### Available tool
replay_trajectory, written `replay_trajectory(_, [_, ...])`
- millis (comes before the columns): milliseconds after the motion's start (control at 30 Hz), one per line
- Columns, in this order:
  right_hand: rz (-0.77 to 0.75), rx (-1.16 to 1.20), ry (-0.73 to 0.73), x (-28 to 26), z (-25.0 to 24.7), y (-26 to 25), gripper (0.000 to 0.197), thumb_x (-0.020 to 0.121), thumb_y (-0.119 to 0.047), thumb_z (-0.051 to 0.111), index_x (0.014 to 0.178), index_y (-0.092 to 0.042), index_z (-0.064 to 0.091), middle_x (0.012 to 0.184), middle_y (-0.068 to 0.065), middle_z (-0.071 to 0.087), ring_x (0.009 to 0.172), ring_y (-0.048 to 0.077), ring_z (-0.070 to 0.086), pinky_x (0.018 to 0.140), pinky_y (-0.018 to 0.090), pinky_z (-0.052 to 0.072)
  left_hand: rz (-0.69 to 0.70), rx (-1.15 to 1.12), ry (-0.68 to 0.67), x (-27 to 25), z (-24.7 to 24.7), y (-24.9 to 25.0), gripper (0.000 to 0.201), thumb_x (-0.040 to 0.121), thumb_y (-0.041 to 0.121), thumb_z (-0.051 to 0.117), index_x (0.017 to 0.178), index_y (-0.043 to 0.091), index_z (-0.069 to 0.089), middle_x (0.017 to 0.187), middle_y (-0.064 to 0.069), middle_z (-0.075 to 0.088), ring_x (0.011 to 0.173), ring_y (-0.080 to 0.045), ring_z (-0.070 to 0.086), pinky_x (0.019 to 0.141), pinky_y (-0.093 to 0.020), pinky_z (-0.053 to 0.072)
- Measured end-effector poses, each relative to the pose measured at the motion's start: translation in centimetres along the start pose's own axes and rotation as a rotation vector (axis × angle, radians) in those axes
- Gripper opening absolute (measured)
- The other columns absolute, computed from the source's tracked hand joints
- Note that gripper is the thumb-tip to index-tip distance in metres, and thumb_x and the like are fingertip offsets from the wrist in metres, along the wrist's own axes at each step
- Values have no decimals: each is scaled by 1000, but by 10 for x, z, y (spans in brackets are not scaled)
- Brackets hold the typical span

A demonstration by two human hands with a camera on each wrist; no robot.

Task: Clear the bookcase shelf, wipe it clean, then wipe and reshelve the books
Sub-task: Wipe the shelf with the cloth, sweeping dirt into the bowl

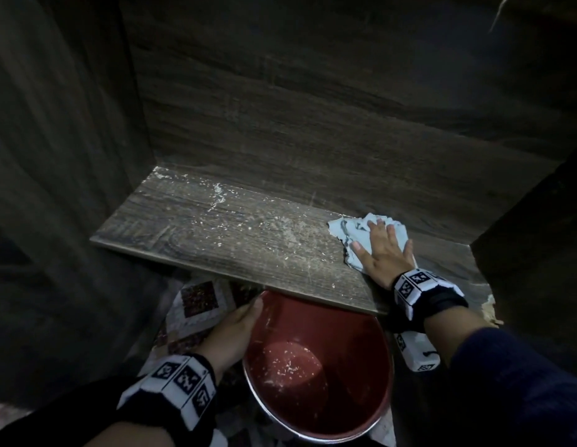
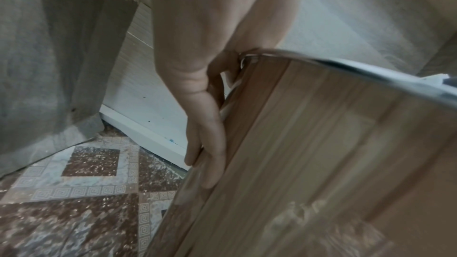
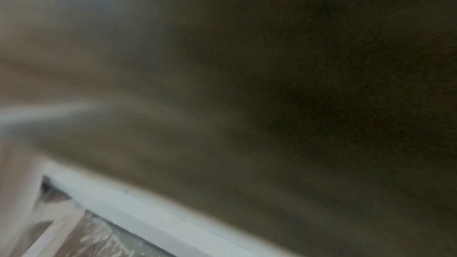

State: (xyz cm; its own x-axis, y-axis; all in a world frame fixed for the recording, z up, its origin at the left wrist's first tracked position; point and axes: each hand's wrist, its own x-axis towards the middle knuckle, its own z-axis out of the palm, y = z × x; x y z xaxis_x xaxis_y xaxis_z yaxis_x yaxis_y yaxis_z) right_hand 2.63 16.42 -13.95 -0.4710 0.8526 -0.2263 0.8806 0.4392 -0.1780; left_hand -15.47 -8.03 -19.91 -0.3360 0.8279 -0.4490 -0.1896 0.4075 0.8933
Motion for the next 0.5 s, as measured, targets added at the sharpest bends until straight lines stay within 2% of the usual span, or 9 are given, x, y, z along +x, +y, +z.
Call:
replay_trajectory(100, [-60, -34, -13, -5, 5, -10, 76, 93, -67, 17, 154, -26, -4, 160, -5, -17, 146, 13, -19, 116, 48, -14, -14, 0, 4, 0, -5, -2, 35, 96, 53, 46, 121, 38, 65, 119, 14, 68, 116, -7, 60, 112, -36, 38])
replay_trajectory(200, [-125, -40, -19, -14, 9, -19, 75, 93, -66, 18, 154, -28, -3, 160, -7, -15, 146, 10, -19, 116, 45, -14, -24, 24, 17, 1, -9, -4, 47, 87, 65, 50, 125, 40, 61, 124, 11, 65, 118, -9, 58, 111, -38, 38])
replay_trajectory(333, [-208, -21, -33, -28, 10, -30, 71, 95, -63, 24, 153, -31, -1, 161, -8, -11, 146, 9, -16, 117, 44, -13, -2, 81, 24, -2, -11, 2, 40, 98, 50, 44, 135, 37, 53, 134, 9, 57, 125, -11, 52, 113, -36, 35])
replay_trajectory(400, [-256, -2, -22, -36, 13, -34, 68, 96, -60, 27, 153, -33, 2, 161, -9, -6, 146, 6, -13, 118, 41, -12, 7, 84, 21, -6, -12, 8, 39, 101, 44, 40, 137, 33, 51, 130, 12, 54, 124, -9, 50, 112, -31, 34])
replay_trajectory(500, [-352, 63, -14, -50, 18, -36, 63, 97, -54, 31, 152, -36, 5, 161, -11, 4, 143, -1, -11, 119, 37, -10, 21, 95, 29, -9, -16, 12, 42, 101, 45, 39, 138, 30, 51, 134, 7, 56, 124, -13, 52, 112, -35, 36])
